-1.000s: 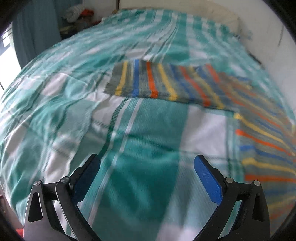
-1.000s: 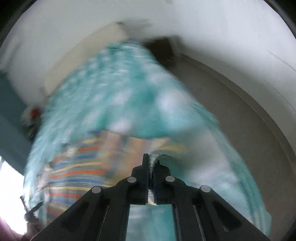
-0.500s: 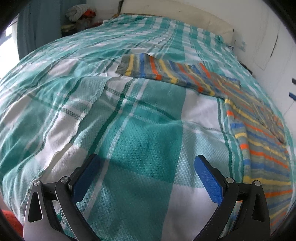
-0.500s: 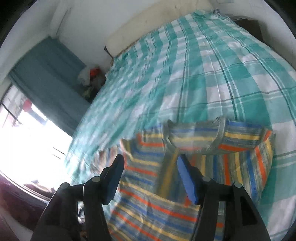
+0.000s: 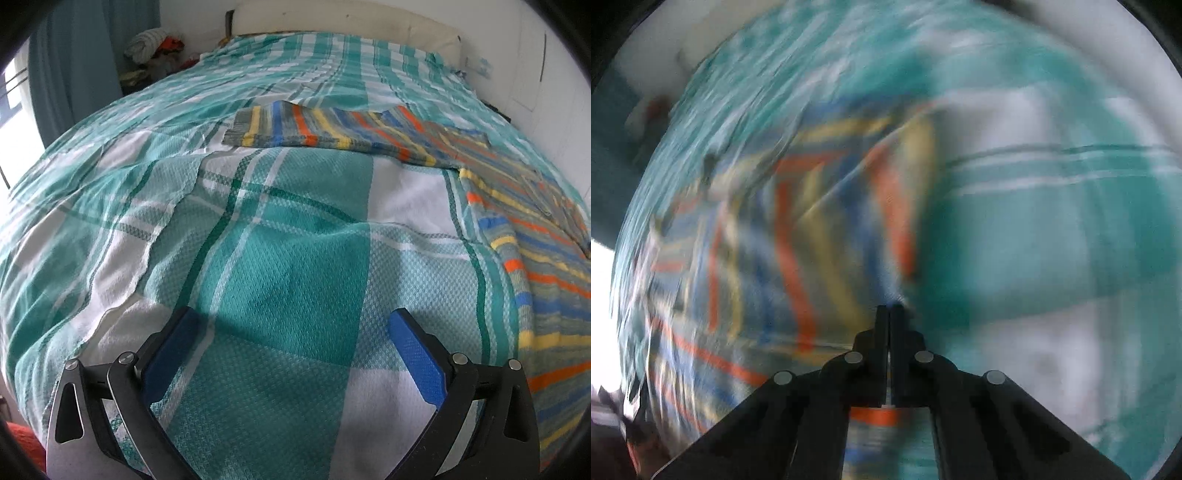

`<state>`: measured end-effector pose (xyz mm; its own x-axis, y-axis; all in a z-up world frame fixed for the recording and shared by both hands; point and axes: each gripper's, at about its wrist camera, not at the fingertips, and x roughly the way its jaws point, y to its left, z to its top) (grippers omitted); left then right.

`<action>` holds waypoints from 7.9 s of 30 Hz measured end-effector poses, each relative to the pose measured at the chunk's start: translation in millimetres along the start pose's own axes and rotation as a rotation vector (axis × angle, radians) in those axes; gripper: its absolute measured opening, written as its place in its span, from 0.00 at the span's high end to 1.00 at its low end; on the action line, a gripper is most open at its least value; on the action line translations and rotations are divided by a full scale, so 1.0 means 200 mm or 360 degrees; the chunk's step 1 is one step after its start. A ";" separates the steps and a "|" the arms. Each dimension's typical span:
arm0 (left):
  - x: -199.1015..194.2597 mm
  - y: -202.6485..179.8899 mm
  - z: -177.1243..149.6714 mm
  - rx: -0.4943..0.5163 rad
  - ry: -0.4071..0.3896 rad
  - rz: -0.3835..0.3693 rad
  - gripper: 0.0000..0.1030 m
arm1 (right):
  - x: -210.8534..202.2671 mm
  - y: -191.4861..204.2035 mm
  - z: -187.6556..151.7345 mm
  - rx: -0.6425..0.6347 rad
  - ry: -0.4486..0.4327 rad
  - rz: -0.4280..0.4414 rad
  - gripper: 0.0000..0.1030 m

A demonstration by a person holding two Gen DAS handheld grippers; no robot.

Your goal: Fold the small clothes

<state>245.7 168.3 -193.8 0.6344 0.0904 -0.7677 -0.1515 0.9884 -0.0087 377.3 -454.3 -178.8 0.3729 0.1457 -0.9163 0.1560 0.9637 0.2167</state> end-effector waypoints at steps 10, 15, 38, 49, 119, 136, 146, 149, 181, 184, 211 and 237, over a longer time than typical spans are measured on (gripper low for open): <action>0.03 -0.03 -0.02 0.0036 -0.0022 0.0044 0.00 | 0.12 0.18 0.14 -0.0218 0.0077 -0.0032 0.86; 0.00 -0.04 -0.01 0.0045 -0.0028 0.0057 0.01 | -0.06 0.11 0.00 -0.0115 -0.0177 -0.0205 0.85; 0.28 -0.25 0.25 0.0163 0.0033 -0.0066 0.00 | -0.48 0.21 -1.15 -0.0388 -0.0416 -0.0124 0.59; 0.28 -0.24 0.24 0.0165 0.0032 -0.0064 0.00 | -0.51 0.24 -1.09 -0.0386 -0.0535 -0.0055 0.53; 0.27 -0.24 0.24 0.0164 0.0028 -0.0065 0.00 | -0.55 0.17 -1.13 -0.0312 -0.0568 -0.0083 0.52; 0.28 -0.24 0.24 0.0164 0.0027 -0.0065 0.00 | -0.54 0.17 -1.12 -0.0314 -0.0565 -0.0061 0.52; 0.27 -0.24 0.24 0.0164 0.0027 -0.0065 0.00 | -0.51 0.15 -1.09 -0.0289 -0.0552 -0.0046 0.52; 0.27 -0.24 0.24 0.0164 0.0027 -0.0065 0.00 | -0.51 0.16 -1.10 -0.0286 -0.0550 -0.0044 0.52; 0.27 -0.24 0.24 0.0163 0.0025 -0.0065 0.00 | -0.51 0.08 -1.09 -0.0125 -0.0538 0.0005 0.52; 0.27 -0.24 0.24 0.0163 0.0025 -0.0065 0.00 | -0.50 0.12 -1.09 -0.0171 -0.0534 -0.0013 0.52; 0.19 -0.15 0.31 0.0022 0.0279 -0.0255 0.01 | -0.42 0.15 -1.08 -0.0232 -0.0464 0.0001 0.48; 0.15 0.01 1.08 -0.0282 0.0037 -0.0511 0.96 | -0.45 0.18 -1.05 -0.0254 -0.0505 0.0086 0.48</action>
<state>428.4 199.3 -77.3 0.6538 -0.2255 -0.7223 -0.0780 0.9294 -0.3608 156.8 -384.9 -159.6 0.6459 0.1447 -0.7496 -0.0069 0.9830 0.1837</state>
